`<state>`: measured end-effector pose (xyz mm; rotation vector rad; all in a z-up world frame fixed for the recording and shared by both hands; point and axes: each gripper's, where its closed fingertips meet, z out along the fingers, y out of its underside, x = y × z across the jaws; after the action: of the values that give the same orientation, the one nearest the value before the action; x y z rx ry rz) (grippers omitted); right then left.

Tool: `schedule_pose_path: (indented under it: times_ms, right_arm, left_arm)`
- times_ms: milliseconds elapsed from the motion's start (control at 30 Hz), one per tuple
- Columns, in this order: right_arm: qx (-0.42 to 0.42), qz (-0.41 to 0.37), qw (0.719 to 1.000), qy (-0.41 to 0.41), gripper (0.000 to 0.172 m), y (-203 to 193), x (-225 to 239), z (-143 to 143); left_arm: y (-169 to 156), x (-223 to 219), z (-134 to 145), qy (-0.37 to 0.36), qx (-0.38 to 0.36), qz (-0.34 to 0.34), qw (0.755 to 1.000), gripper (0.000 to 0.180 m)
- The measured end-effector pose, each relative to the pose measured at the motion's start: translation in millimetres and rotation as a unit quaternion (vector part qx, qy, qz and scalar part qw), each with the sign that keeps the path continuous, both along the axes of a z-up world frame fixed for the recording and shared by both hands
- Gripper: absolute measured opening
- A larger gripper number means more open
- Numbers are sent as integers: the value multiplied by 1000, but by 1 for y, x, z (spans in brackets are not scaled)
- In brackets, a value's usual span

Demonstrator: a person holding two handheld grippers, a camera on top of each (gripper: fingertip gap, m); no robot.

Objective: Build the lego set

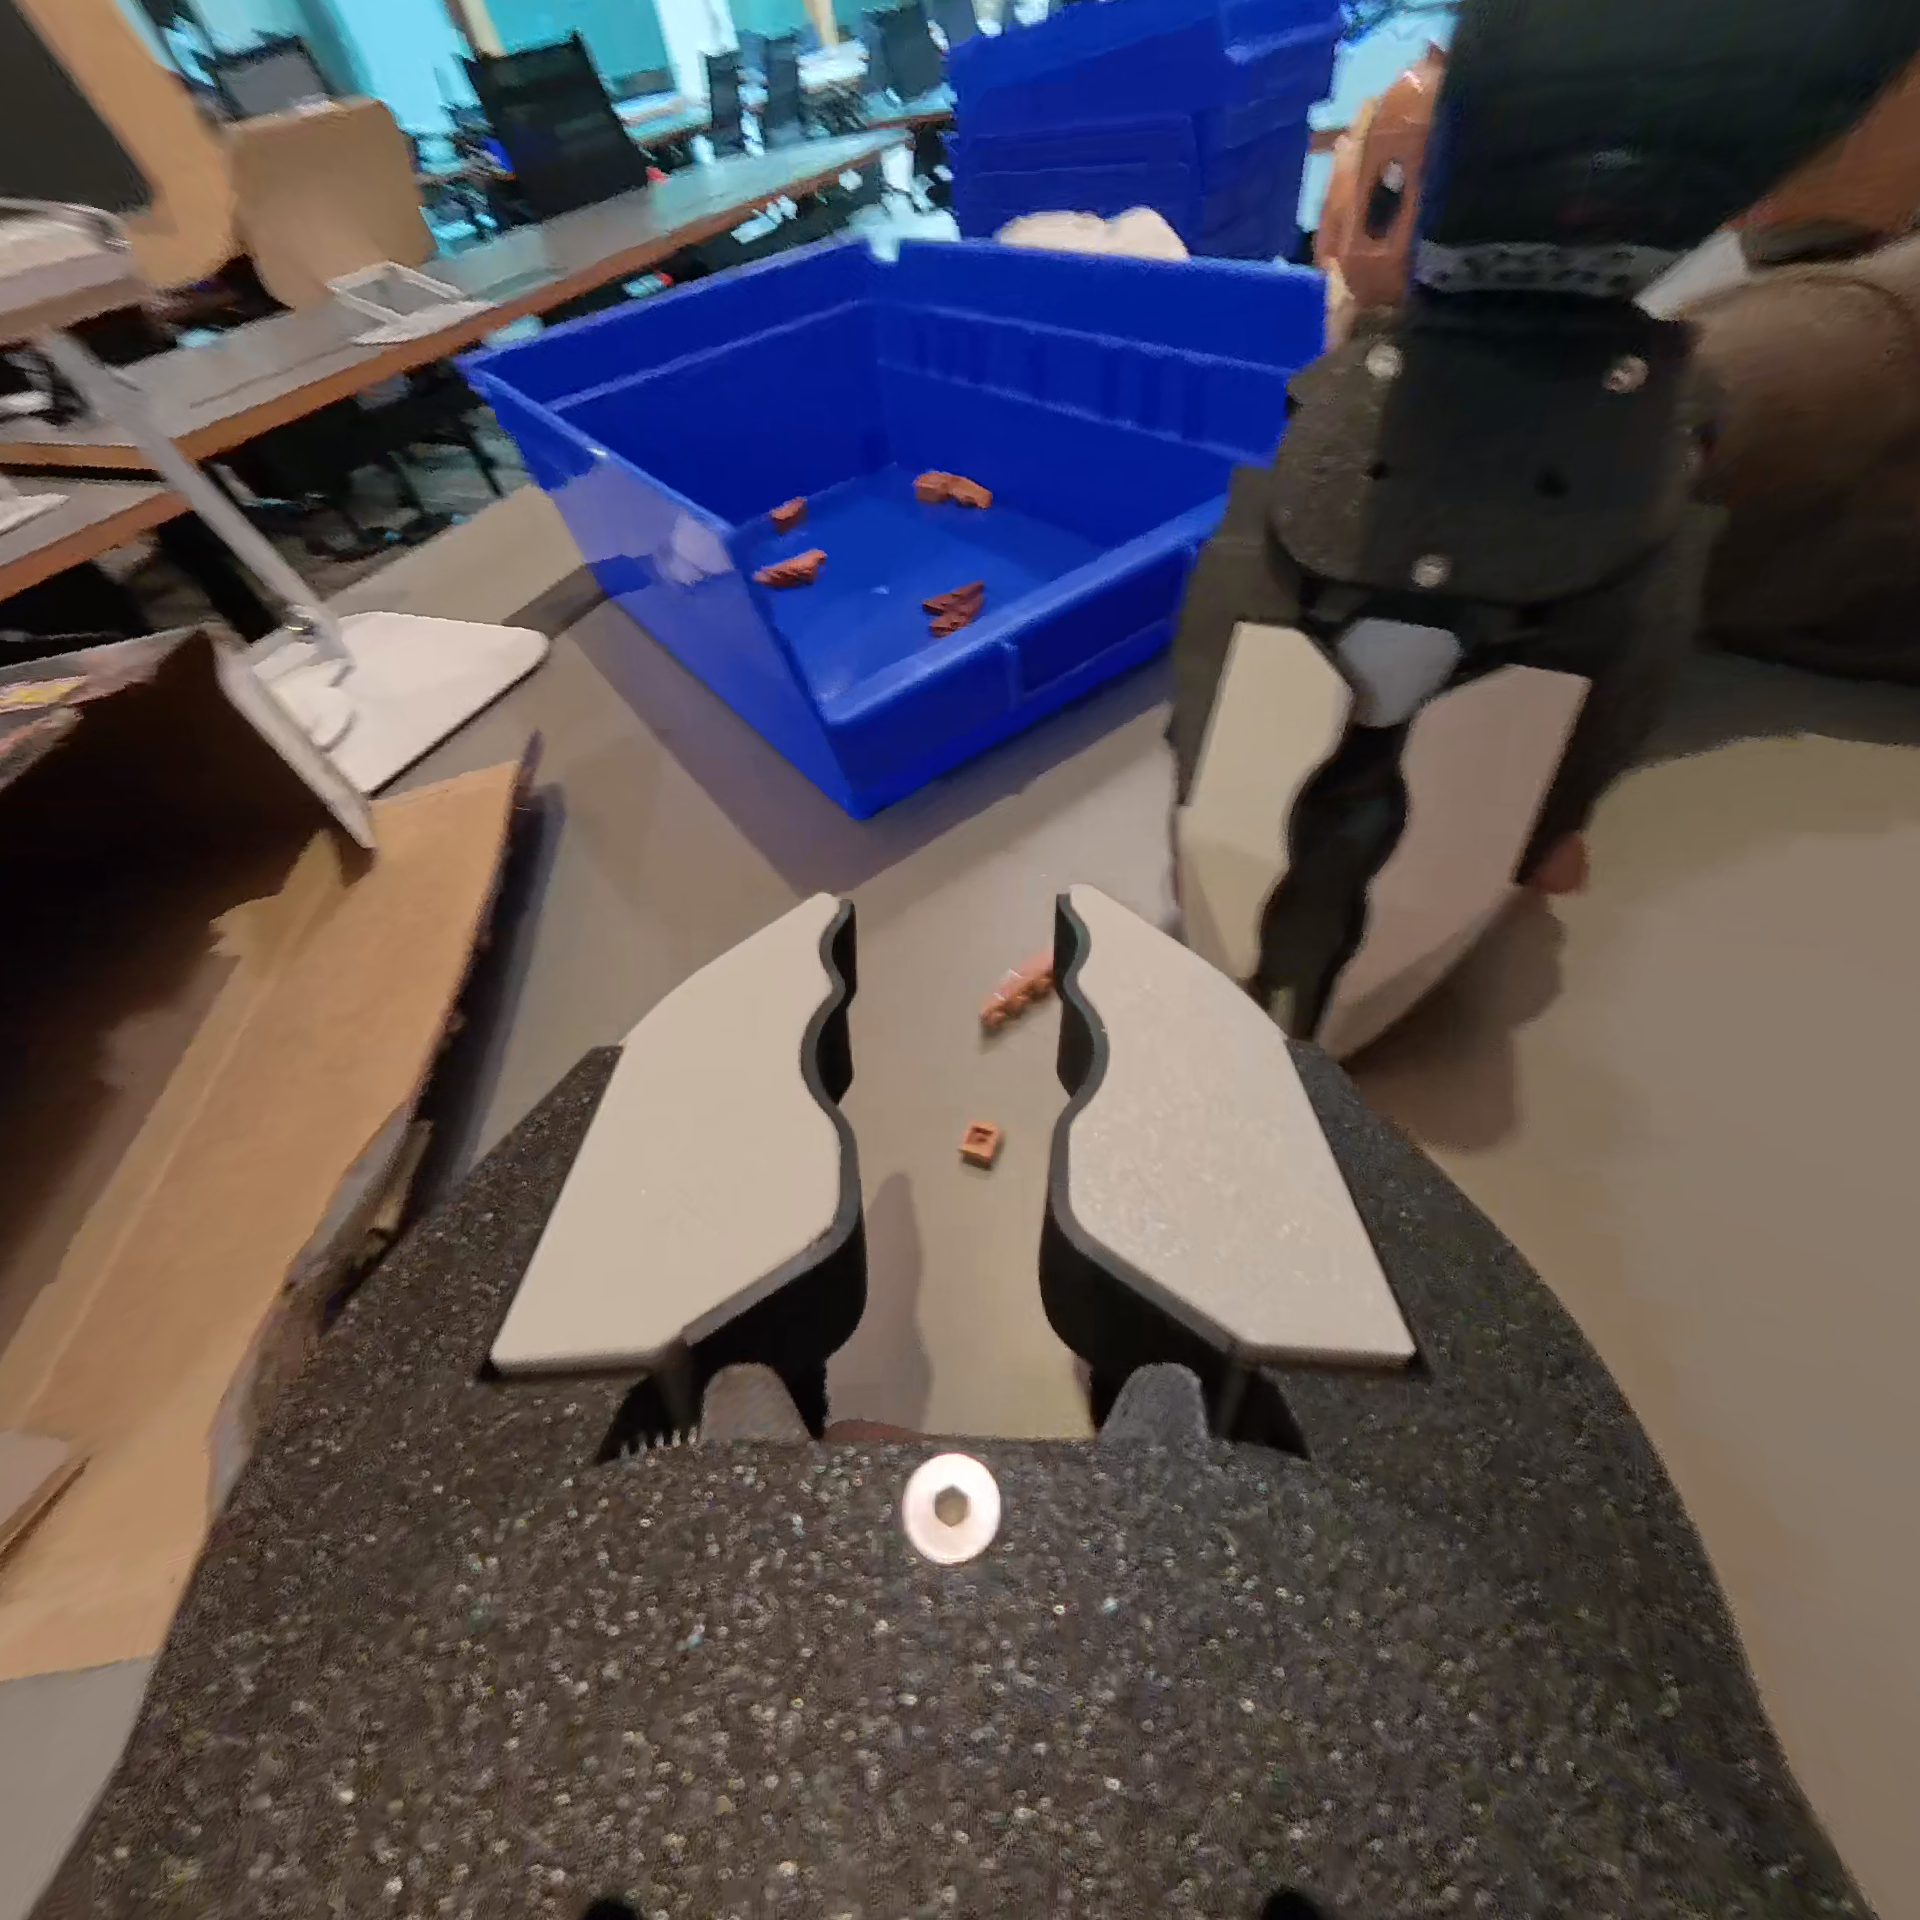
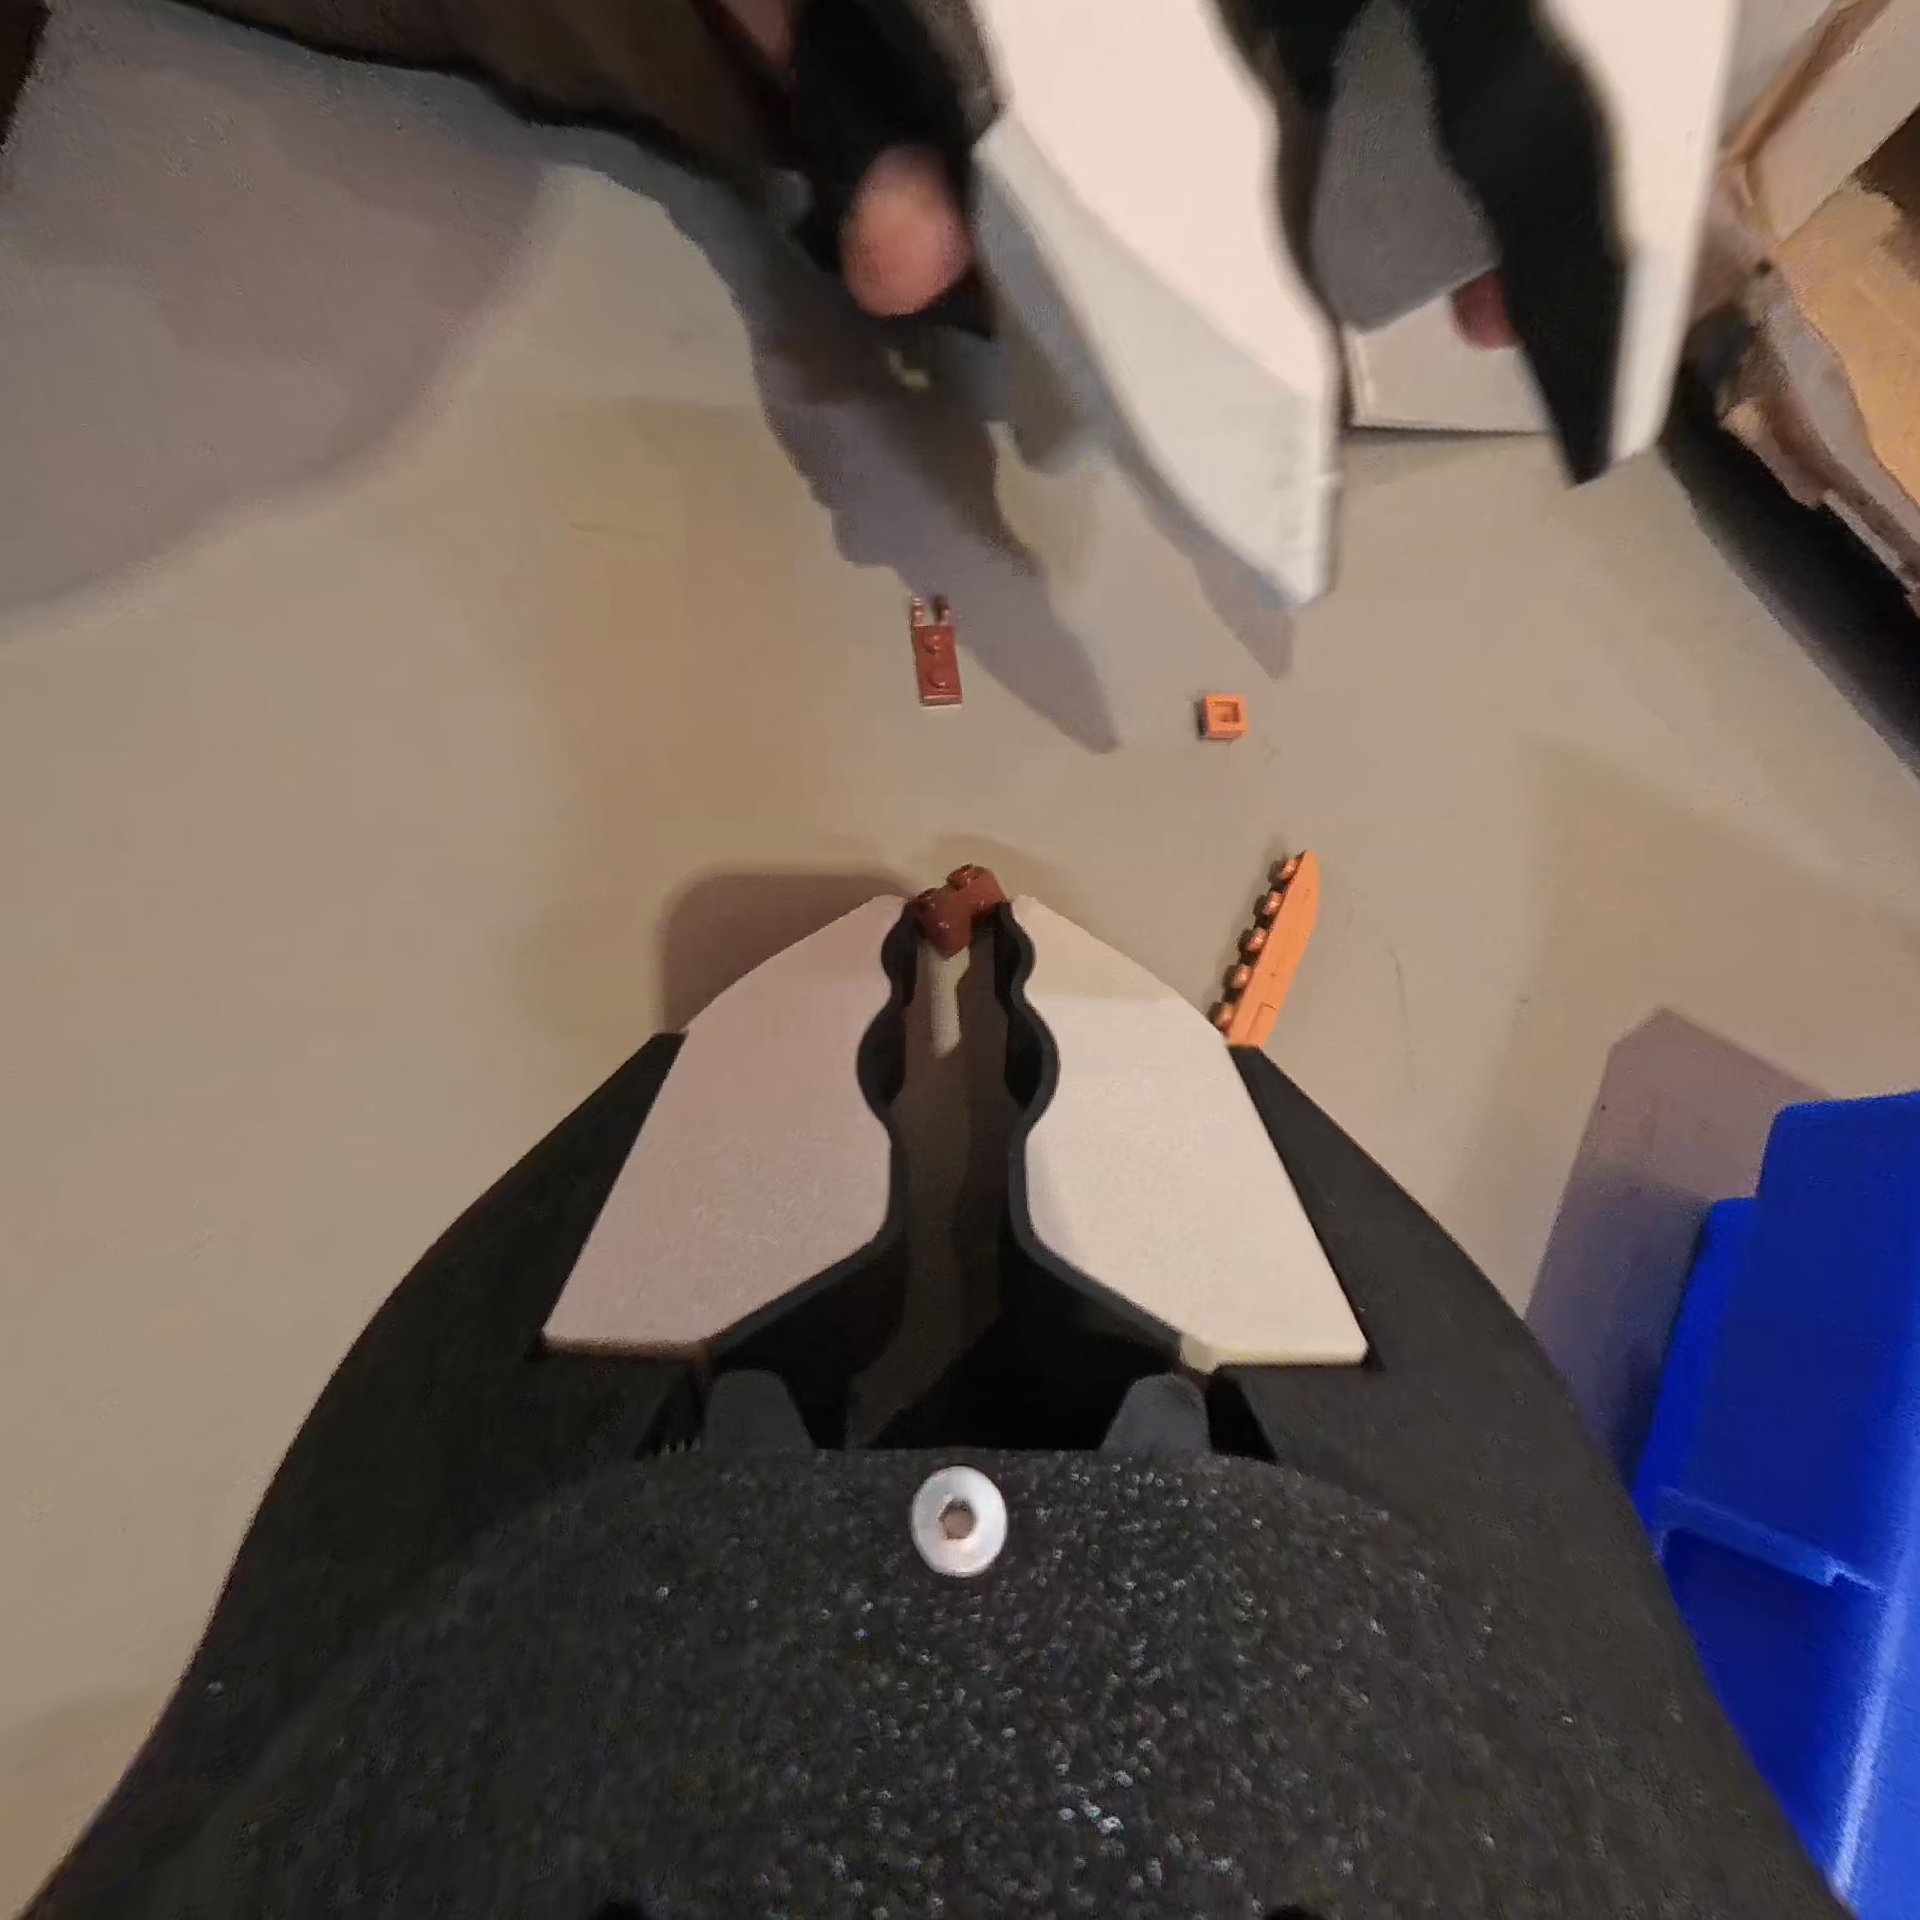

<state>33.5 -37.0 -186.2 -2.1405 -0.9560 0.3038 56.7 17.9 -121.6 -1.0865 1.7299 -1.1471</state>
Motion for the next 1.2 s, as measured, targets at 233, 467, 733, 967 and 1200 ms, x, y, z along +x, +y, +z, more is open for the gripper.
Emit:
schedule_pose_path:
  times_ms: [233, 467, 733, 967, 1200]
  right_arm:
    - [3, -36, 999, -2, 9, 7, 7, 0]
    - [9, -38, 999, -4, 9, 7, 7, 1]
    - [18, -40, 999, 9, 9, 9, 8, 5]
    - [22, -44, 999, 11, 10, 9, 8, 7]
    - [38, -61, 997, 19, 11, 13, 13, 12]
  left_arm:
    - [-23, -6, -23, 69, 68, -37, 995, 36]
    - [-32, -6, -26, 76, 63, -41, 994, 36]
    - [-26, -5, -25, 79, 39, -28, 996, 36]
    - [-26, -5, -27, 83, 37, -26, 996, 36]
    - [-23, -4, -26, 81, 36, -17, 996, 36]
